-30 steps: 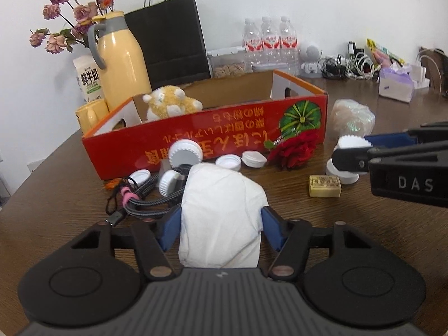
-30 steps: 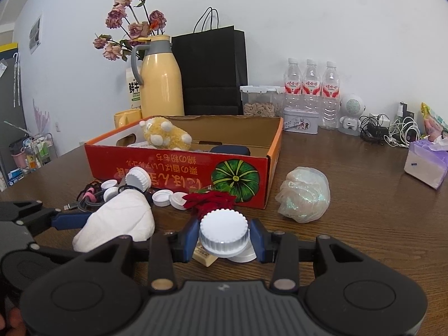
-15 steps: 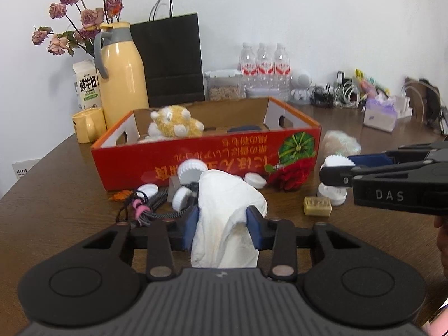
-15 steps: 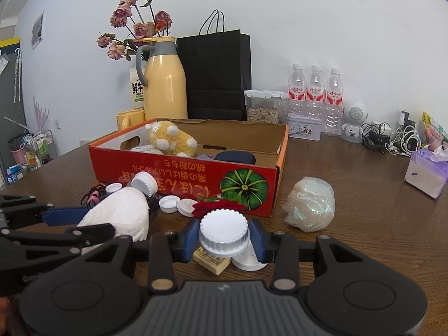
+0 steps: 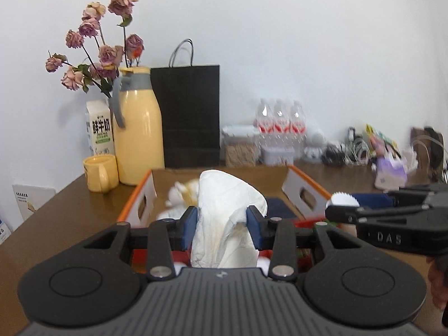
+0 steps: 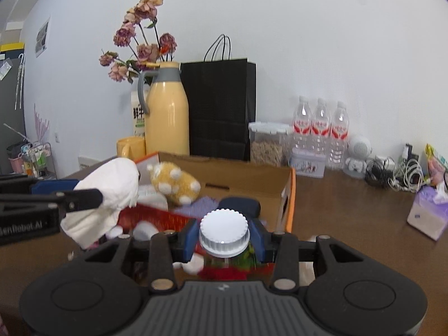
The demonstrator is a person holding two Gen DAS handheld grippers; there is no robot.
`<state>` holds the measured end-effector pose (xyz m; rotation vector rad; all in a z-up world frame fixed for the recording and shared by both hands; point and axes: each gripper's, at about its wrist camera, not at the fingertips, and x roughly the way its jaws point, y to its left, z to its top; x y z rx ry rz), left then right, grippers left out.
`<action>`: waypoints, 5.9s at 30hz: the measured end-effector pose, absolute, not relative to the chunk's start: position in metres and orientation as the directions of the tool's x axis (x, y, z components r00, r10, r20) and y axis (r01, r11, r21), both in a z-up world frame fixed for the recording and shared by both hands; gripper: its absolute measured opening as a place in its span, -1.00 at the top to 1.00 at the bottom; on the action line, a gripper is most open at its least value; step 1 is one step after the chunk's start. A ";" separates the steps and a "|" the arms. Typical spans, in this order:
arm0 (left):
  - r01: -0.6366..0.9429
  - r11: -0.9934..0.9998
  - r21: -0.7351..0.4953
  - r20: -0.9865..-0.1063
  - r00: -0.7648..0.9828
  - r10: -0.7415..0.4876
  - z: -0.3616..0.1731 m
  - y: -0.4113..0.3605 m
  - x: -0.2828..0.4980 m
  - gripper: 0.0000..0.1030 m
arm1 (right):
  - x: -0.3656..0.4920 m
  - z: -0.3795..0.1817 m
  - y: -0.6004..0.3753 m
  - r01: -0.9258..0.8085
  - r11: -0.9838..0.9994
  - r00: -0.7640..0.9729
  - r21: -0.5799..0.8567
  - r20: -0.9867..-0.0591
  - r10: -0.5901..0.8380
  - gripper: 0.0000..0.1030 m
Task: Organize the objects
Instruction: 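Carry the cloth and cap into the red box and open both grippers, then withdraw both grippers from the red box back over the table, then grasp the iridescent plastic bag with the right gripper, then grasp the small orange item by the cable with left while right holds the bag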
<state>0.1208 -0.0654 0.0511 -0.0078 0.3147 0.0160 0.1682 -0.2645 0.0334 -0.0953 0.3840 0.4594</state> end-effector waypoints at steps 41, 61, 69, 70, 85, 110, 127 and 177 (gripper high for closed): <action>0.010 0.997 -0.083 -0.347 0.937 -0.038 0.047 -0.063 0.254 -1.00 | 0.284 0.007 -0.229 -0.362 0.931 0.841 0.048 -0.415 0.348 -1.00; 0.002 0.996 -0.091 -0.295 0.955 -0.029 0.066 -0.051 0.226 -1.00 | 0.253 0.033 -0.237 -0.371 0.928 0.872 0.016 -0.337 0.355 -1.00; -0.042 0.996 -0.074 -0.305 0.952 0.017 0.068 -0.029 0.200 -1.00 | 0.225 0.040 -0.272 -0.327 0.945 0.892 -0.016 -0.336 0.303 -1.00; -0.049 0.996 -0.073 -0.309 0.951 0.024 0.068 -0.025 0.196 -1.00 | 0.222 0.039 -0.279 -0.317 0.948 0.893 -0.020 -0.343 0.292 -1.00; -0.110 0.993 -0.050 -0.403 0.912 0.081 0.044 0.012 0.146 -1.00 | 0.186 -0.002 -0.367 -0.175 0.984 0.871 -0.025 -0.470 0.143 -1.00; -0.134 0.988 -0.082 -0.463 0.883 0.081 0.025 0.018 0.140 -1.00 | 0.250 -0.030 -0.334 -0.324 0.946 0.782 0.018 -0.558 0.279 0.24; -0.067 0.995 -0.076 -0.545 0.838 0.014 0.006 0.020 0.134 -1.00 | 0.168 -0.014 -0.324 -0.300 0.953 0.885 -0.039 -0.384 0.263 0.27; -0.164 0.983 -0.085 -0.551 0.829 0.091 -0.021 0.043 0.169 0.98 | 0.145 -0.018 -0.258 -0.379 0.925 0.864 -0.028 -0.369 0.343 0.27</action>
